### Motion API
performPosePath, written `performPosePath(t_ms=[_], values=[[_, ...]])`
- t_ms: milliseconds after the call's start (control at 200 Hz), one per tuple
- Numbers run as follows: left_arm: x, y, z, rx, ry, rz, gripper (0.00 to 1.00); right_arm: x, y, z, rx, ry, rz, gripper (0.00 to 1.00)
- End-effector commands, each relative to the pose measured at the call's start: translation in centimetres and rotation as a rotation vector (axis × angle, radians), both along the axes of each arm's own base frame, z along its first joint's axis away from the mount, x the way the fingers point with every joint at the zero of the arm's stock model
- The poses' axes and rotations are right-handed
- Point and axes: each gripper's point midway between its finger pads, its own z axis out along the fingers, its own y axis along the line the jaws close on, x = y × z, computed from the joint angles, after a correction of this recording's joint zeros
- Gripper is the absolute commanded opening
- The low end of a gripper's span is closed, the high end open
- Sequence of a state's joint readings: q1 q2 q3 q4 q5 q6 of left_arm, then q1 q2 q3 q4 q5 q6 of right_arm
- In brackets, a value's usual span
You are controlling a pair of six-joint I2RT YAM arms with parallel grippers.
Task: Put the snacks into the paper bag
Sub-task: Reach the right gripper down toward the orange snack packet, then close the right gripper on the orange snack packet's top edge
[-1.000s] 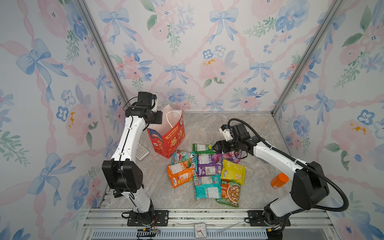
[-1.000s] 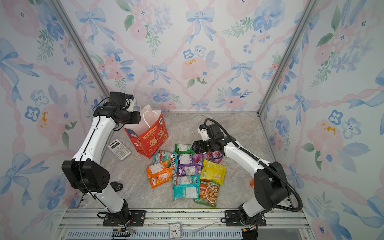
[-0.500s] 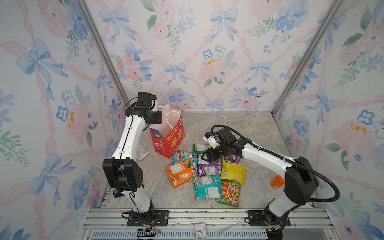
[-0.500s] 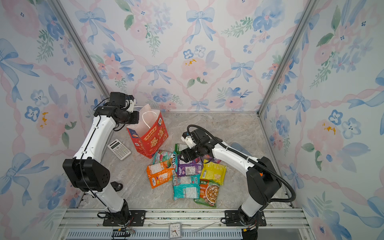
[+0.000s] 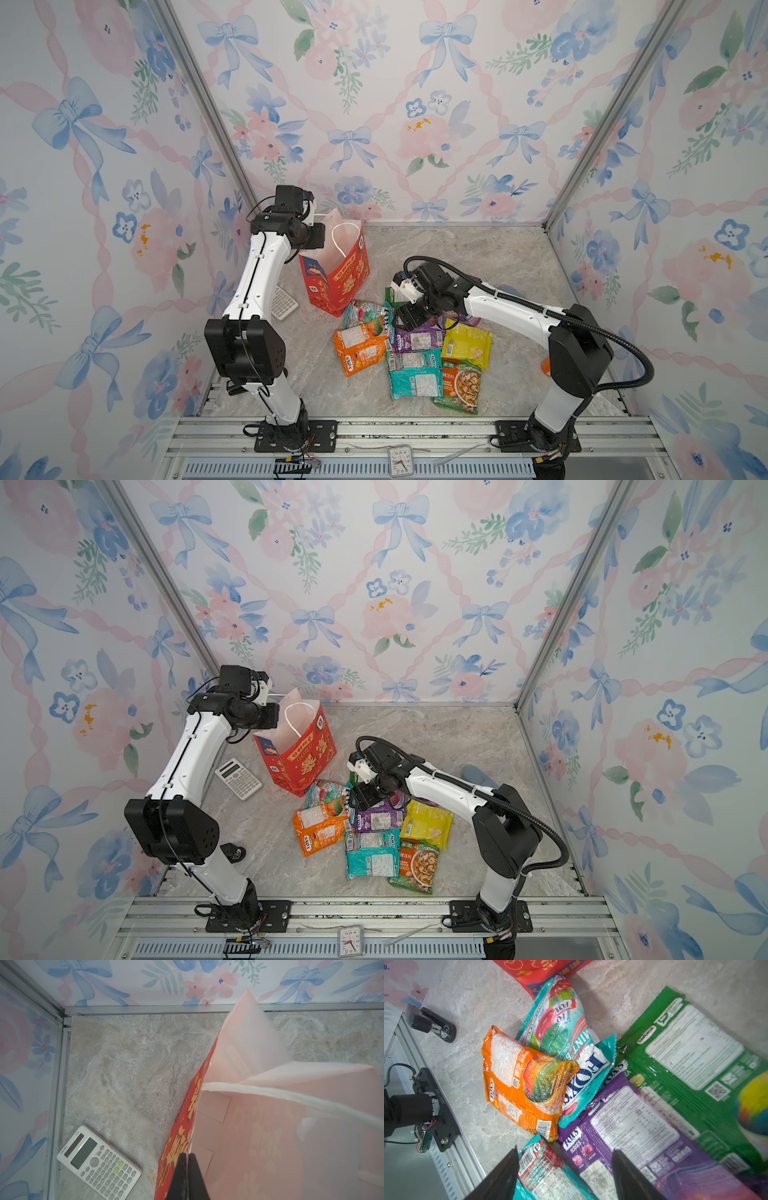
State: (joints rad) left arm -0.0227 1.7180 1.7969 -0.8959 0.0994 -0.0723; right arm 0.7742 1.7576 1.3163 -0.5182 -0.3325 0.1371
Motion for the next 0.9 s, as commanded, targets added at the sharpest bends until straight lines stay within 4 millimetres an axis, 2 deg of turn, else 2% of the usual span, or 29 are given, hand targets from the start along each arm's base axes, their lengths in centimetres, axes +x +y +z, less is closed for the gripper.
performPosePath(t_ms=[0, 370, 505, 895], values=[[-1.0, -0.2, 0.0, -0.038, 0.018, 0.009, 0.00, -0.3, 0.1, 0.3, -0.019, 0.006, 0.015, 0.72], [-1.3, 0.0, 0.0, -0.031, 0.014, 0.021, 0.00, -2.1, 4.0, -1.9, 0.039, 0.082, 0.040, 0.67], [-1.4, 0.2, -0.2, -0.023, 0.017, 0.025, 0.00, -2.0, 5.1, -2.9, 0.047, 0.108, 0.016, 0.65], [-1.5, 0.2, 0.1, -0.024, 0.006, 0.025, 0.00, -0.9, 6.2, -5.2, 0.034, 0.097, -0.060, 0.56]])
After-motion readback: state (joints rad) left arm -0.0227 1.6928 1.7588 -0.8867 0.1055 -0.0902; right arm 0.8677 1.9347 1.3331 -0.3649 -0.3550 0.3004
